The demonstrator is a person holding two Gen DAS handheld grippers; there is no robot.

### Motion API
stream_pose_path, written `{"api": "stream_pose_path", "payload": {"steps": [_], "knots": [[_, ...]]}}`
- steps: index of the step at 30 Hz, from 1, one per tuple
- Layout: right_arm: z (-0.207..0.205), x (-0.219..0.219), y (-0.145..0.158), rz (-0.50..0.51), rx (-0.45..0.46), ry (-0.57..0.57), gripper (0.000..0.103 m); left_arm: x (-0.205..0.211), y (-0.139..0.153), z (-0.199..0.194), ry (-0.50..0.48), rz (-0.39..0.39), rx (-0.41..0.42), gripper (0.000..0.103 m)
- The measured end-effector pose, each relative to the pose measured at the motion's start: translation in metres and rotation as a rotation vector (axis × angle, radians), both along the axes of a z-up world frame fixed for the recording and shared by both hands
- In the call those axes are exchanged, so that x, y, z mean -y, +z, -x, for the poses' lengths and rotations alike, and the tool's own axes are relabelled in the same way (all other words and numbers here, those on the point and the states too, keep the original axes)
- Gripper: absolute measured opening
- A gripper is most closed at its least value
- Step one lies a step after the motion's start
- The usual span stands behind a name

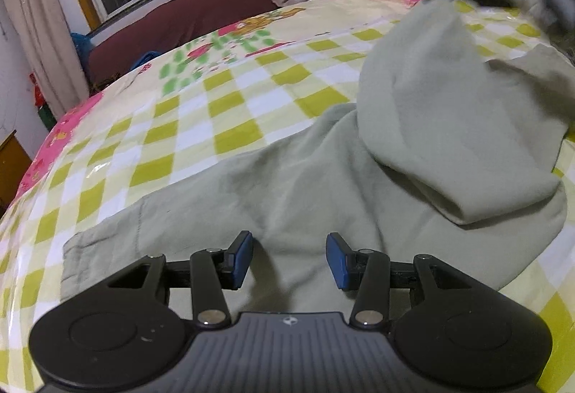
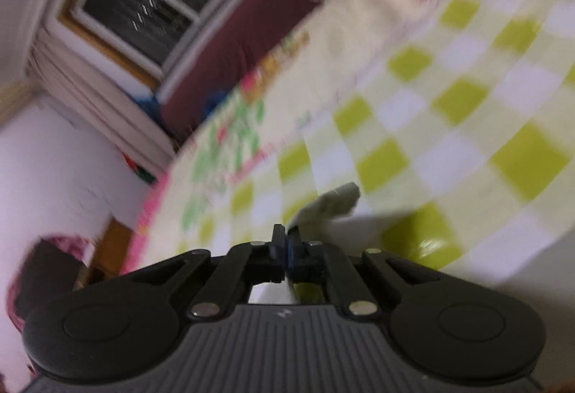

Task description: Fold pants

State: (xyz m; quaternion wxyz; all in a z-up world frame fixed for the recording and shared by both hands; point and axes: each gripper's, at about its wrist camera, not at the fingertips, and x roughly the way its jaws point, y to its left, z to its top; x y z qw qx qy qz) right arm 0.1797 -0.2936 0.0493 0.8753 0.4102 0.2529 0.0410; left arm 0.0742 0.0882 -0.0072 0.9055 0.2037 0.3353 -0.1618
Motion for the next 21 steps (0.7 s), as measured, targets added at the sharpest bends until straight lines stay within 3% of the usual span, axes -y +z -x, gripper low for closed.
{"api": "stream_pose_path", "payload": {"steps": [6, 9, 11, 17, 21], "knots": [[0.097, 0.071, 0.036, 0.043, 0.041, -0.209, 0.001, 0.015, -0.004, 0.001, -0.008, -0.034, 0.000, 0.058], [0.127, 0.094, 0.028, 0.117, -0.015, -0.308, 0.001, 0.024, -0.006, 0.001, -0.014, -0.064, 0.005, 0.058], [0.140, 0.106, 0.012, 0.106, -0.069, -0.335, 0.001, 0.030, -0.008, 0.001, -0.014, -0.084, 0.007, 0.058], [0.158, 0.118, -0.034, 0.019, -0.175, -0.353, 0.002, 0.043, -0.007, 0.002, -0.025, -0.123, 0.010, 0.058], [0.131, 0.123, -0.028, -0.013, -0.148, -0.314, 0.002, 0.050, -0.006, -0.001, -0.052, -0.132, 0.001, 0.058]]}}
